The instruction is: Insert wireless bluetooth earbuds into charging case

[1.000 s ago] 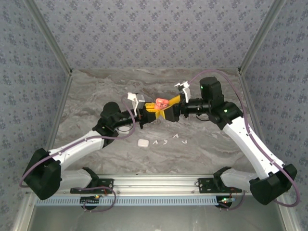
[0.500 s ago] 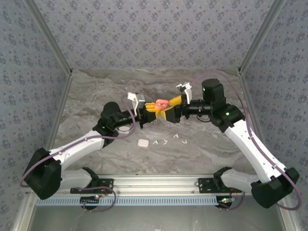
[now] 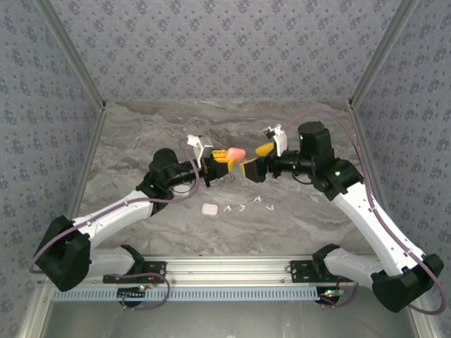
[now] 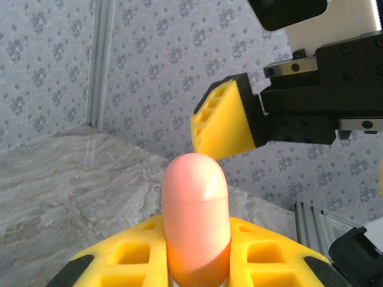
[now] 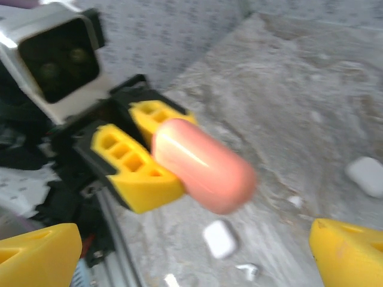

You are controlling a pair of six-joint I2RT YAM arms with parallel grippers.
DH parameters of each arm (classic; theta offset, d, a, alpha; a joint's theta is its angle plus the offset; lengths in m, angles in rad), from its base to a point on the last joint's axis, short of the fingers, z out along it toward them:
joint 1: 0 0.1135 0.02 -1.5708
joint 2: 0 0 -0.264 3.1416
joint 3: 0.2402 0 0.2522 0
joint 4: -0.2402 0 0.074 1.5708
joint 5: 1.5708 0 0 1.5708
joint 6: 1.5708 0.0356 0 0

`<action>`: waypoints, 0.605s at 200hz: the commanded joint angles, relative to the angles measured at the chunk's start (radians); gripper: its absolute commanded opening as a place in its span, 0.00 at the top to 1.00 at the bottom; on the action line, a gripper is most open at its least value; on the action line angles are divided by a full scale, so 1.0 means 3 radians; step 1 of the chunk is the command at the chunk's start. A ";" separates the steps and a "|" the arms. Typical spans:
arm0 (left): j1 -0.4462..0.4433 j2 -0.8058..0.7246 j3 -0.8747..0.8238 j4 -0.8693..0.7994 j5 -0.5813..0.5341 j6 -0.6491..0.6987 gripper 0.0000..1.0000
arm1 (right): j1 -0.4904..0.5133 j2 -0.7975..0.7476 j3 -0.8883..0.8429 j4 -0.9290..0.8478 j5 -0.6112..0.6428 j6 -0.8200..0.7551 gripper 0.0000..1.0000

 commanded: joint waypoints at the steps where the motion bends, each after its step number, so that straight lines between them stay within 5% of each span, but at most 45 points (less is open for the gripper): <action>1: 0.0025 0.0068 0.0228 -0.0332 -0.0228 0.0058 1.00 | -0.0019 -0.0196 0.0066 -0.0179 0.0907 -0.0033 0.00; 75: 0.0193 0.1191 0.0864 -0.1187 -0.0624 -0.0666 1.00 | -0.0228 -0.0302 -0.0032 -0.0369 0.1370 0.0153 0.00; 121: 0.0199 0.1709 0.0798 -0.1190 -0.0605 -0.1183 1.00 | -0.0271 -0.0297 -0.0059 -0.0377 0.1431 0.0122 0.00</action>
